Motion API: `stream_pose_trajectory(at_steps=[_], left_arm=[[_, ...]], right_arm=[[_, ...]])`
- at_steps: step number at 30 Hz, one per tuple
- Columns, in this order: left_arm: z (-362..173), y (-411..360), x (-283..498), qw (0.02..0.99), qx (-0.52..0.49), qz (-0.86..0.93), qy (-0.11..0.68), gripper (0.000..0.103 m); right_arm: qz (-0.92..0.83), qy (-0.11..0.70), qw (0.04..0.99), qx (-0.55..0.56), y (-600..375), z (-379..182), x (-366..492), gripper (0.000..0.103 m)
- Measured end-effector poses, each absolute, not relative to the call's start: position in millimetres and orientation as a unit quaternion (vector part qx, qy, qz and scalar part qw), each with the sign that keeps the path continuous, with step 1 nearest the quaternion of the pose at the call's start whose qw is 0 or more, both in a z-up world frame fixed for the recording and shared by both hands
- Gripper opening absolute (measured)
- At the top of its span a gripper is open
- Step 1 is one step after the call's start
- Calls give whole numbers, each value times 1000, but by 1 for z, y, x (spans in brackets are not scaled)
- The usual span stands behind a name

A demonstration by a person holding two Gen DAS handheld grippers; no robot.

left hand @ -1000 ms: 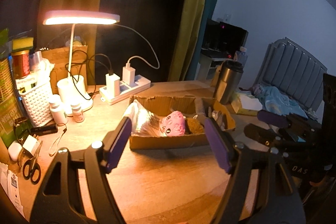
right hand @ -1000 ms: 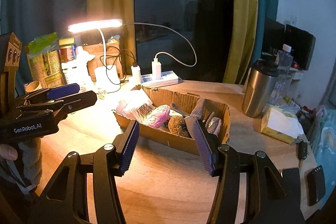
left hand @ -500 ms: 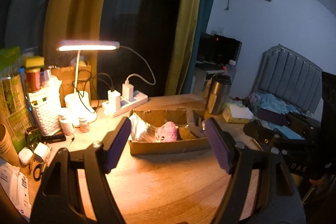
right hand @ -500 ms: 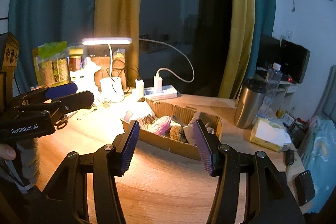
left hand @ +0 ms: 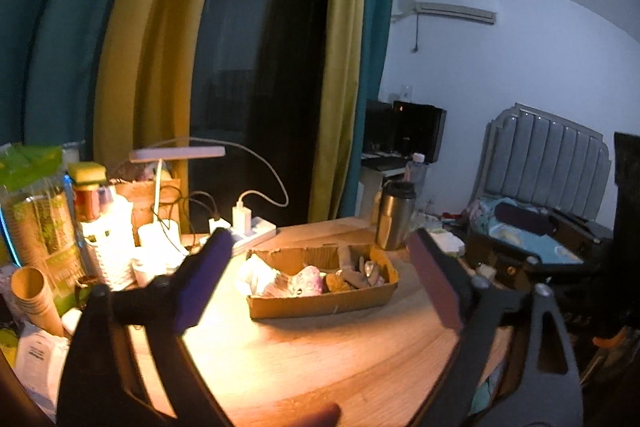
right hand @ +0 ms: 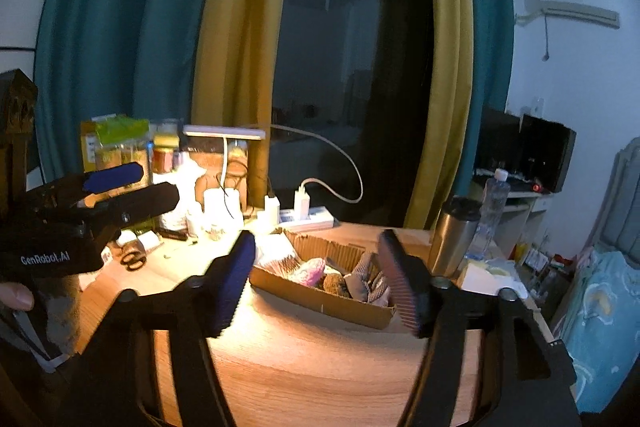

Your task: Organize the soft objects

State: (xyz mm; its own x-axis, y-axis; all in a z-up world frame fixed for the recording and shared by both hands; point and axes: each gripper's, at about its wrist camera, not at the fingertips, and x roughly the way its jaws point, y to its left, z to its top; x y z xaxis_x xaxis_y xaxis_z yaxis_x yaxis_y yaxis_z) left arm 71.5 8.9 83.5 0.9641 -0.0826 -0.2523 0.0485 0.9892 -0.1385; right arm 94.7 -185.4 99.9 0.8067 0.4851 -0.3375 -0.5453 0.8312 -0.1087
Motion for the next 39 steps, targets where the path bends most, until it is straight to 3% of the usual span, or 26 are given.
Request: stream_pose_trajectory(at_steps=[12, 16, 39], left_arm=[[113, 6, 29, 994, -25, 28, 100, 97], [116, 5, 23, 995, -23, 35, 94, 102], [119, -9, 22, 994, -12, 43, 96, 102]], right_arm=[[241, 125, 960, -66, -208, 127, 65, 70], [232, 127, 963, -61, -213, 131, 64, 71], [218, 130, 965, -57, -219, 131, 63, 72]])
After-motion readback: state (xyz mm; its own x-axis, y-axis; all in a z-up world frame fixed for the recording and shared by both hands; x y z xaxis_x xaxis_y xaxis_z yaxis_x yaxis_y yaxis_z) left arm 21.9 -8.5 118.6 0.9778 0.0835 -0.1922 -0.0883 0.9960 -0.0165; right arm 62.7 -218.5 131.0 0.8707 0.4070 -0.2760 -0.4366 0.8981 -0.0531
